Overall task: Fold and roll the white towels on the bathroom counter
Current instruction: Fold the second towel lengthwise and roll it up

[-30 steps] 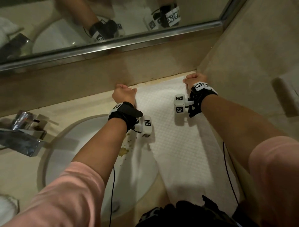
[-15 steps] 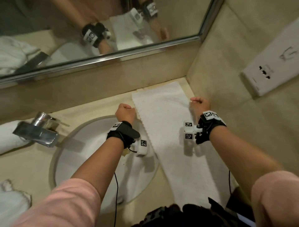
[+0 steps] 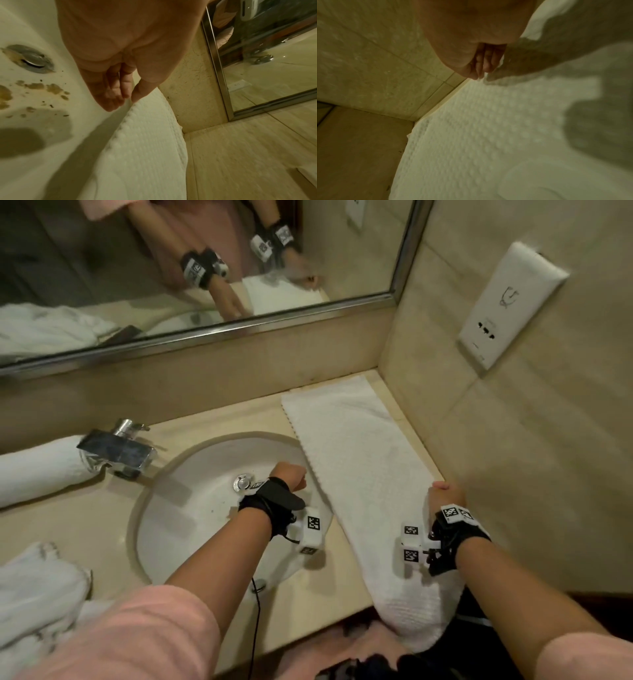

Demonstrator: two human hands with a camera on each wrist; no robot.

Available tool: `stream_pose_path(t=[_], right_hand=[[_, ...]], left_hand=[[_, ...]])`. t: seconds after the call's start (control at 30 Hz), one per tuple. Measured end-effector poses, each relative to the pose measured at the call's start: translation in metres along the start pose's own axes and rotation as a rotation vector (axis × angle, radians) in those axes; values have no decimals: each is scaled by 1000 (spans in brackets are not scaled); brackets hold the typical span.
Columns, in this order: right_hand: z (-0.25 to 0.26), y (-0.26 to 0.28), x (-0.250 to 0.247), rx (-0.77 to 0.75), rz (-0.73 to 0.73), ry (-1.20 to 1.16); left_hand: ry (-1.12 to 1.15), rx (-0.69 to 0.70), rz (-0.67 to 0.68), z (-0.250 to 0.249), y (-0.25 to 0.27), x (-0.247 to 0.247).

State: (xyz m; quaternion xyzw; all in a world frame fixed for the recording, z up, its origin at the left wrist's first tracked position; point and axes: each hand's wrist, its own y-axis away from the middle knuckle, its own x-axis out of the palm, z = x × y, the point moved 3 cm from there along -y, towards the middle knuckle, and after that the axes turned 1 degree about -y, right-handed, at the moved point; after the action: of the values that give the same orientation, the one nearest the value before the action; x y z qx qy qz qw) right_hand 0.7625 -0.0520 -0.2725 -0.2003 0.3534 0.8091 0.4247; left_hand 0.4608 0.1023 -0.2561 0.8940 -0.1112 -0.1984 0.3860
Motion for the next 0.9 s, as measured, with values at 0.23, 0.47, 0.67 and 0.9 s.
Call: stream_pose_path(t=[0.23,0.47,0.67,0.9], right_hand=[[-47,42,-36,-91,-99,134],[-107,76,-63,-77,-50,38],[-126,87,-76,-13,82,-160],[-129,83,-80,36,178,-291]], left_hand=[[263,-126,112,52,73,33],[376,-217,135,115,136,81],[313,-219,141,153,161,111],[305,-170,166,146,179,133]])
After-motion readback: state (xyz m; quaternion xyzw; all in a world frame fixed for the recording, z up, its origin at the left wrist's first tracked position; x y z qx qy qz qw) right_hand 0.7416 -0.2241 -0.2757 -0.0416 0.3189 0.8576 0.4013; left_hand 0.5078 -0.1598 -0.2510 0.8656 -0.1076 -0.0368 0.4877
